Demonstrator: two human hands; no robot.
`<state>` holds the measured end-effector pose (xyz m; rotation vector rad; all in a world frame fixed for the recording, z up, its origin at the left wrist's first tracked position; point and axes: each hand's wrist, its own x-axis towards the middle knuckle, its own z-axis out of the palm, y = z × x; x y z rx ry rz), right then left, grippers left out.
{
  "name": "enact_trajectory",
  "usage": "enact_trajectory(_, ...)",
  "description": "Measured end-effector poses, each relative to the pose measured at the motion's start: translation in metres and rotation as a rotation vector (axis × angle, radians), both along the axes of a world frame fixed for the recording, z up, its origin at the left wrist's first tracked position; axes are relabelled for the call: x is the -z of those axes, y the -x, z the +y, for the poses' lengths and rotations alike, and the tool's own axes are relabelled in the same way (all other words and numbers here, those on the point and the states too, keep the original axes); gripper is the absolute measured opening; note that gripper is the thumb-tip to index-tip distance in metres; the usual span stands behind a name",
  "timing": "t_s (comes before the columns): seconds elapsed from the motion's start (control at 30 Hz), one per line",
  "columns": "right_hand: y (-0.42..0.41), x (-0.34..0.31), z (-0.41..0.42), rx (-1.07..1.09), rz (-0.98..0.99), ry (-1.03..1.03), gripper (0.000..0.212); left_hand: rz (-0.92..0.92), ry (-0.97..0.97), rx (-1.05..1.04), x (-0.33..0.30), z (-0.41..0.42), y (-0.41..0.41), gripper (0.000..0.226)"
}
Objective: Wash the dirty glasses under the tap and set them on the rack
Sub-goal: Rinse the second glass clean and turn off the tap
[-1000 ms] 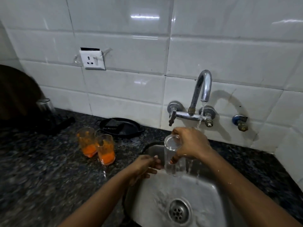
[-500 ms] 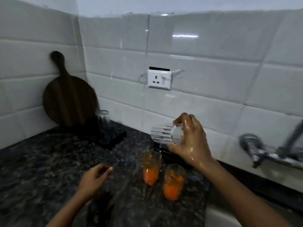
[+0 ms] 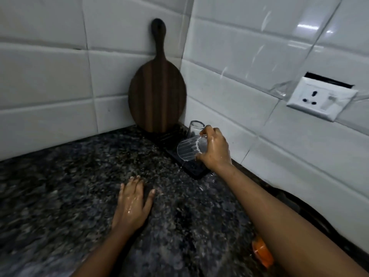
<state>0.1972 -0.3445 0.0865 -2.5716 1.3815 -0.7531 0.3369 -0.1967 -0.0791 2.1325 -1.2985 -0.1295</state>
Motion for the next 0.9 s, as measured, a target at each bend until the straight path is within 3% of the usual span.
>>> enact_trajectory(0.17,-0.041,0.016,-0.032,0.021,0.096,-0.047,0.057,0.022,0.023,0.006,0.006,-0.004,-0.001,0.101)
enact_trajectory(0.3,-0.061,0.019,-0.051,0.020,0.134,-0.074,0.060,-0.006,0.034,-0.004,0.009,-0.005,-0.002,0.082)
enact_trajectory(0.47,-0.078,0.017,-0.072,0.058,0.170,-0.125,0.076,0.002,0.038,0.003,0.010,-0.005,-0.002,0.081)
enact_trajectory(0.63,-0.083,0.027,-0.082,0.102,0.065,-0.111,0.048,0.009,0.058,0.006,0.010,-0.006,-0.001,0.081)
enact_trajectory(0.8,-0.068,0.019,-0.059,0.141,-0.101,-0.171,0.042,-0.013,0.051,0.014,0.008,-0.006,-0.002,0.080)
enact_trajectory(0.9,-0.048,0.011,-0.025,0.171,-0.234,-0.234,0.026,0.003,0.047,0.026,0.003,-0.003,-0.001,0.075)
